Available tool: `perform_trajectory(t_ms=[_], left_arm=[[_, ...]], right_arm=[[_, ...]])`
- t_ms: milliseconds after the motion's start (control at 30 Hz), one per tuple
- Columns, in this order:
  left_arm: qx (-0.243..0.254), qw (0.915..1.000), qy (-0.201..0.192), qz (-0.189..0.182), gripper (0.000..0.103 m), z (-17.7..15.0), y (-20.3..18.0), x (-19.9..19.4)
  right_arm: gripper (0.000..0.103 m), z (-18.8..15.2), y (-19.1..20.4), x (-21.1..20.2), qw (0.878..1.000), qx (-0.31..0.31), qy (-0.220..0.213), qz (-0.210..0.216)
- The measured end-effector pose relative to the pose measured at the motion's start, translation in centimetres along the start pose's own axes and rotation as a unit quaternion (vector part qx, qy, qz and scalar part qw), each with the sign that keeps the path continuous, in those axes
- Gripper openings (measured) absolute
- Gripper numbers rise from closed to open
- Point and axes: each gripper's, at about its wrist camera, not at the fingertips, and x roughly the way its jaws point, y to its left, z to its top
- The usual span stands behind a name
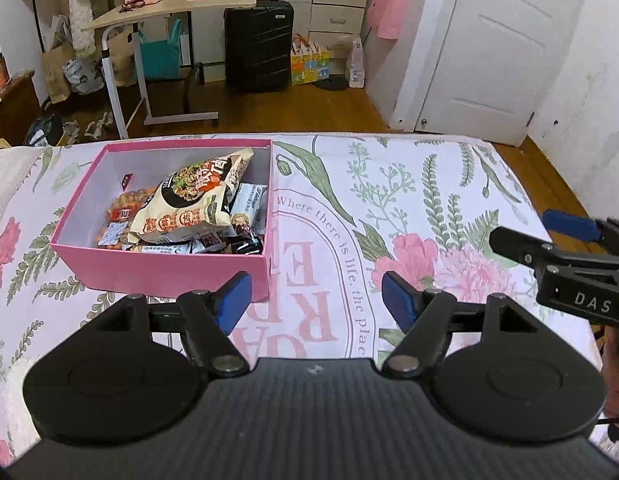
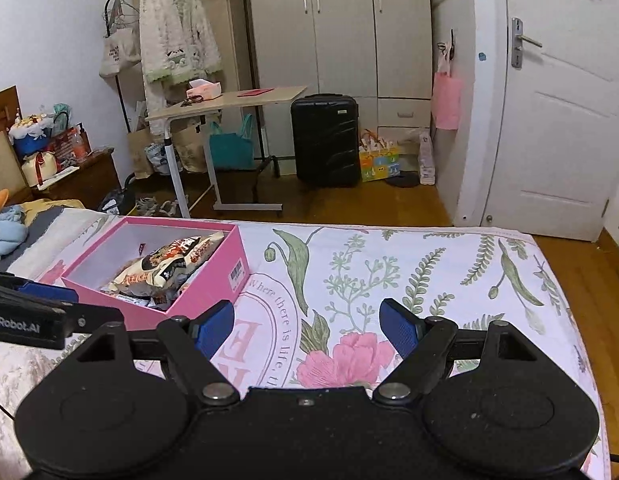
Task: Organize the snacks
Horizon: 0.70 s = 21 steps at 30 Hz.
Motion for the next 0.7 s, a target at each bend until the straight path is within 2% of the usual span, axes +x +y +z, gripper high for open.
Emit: perform_trajectory(t_ms=[167,267,333,567,700], left_arm=[[0.01,0.9997,-0.017,0.015,0.083,-1.1,-1.2,-0.1],[0.025,0.9986,-0.037,0.028,0.094,-1.7,-1.7,0.0],[0.028,0.998,-0.047,0.031,0.099,-1.9,-1.8,0.1],[0.003,0.9971,-0.068,0.036,0.1,-2.1,-1.6,0.4],[-0.001,0.9962,-0.073,0.048,0.099,-2.3,-1.6,0.6]], right_arm=[[0.089,-0.6,-0.1,0.1,1.0,0.001,-0.006,-0.011],[0.09,-1.0,-0.2,0.4,1.0,-0.008,-0.003,-0.018],[0.1,-1.3,0.0,0.6,0.999,-0.016,-0.003,-0.028],[0.1,-1.7,-0.3,0.2,0.999,-0.006,-0.011,-0.03],[0.1,-2.0,-0.1,0.1,0.998,-0.007,-0.01,-0.057]])
